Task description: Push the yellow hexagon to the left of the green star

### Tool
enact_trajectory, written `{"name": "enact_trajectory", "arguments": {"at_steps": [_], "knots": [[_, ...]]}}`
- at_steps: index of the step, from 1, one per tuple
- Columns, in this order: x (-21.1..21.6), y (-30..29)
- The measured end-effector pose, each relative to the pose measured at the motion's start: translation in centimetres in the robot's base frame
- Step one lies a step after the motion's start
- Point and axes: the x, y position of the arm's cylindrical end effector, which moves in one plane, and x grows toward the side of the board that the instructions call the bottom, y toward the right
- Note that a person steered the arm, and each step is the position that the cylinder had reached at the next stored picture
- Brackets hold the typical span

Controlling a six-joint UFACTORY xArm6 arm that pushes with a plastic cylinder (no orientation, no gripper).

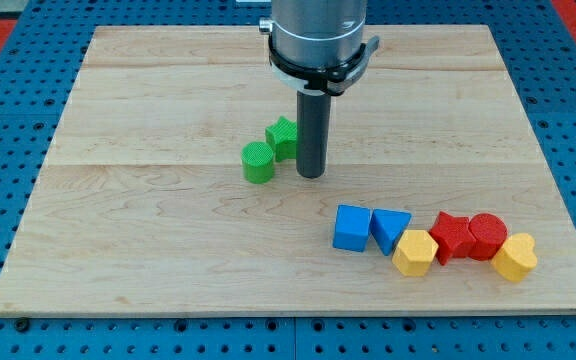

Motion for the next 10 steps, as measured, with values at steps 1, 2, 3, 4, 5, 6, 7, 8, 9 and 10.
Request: {"name": "enact_trajectory", "arguments": {"at_steps": [1,2,3,4,5,6,7,8,9,10], "knots": [[0.0,-0.4],[0.0,-0.4],[-0.5,3.4],[-2.7,10.3],[-2.6,23.1],[3.7,31.9],[6.7,32.1],[8.8,32.2],[9.8,28.4],[13.9,28.3]]}}
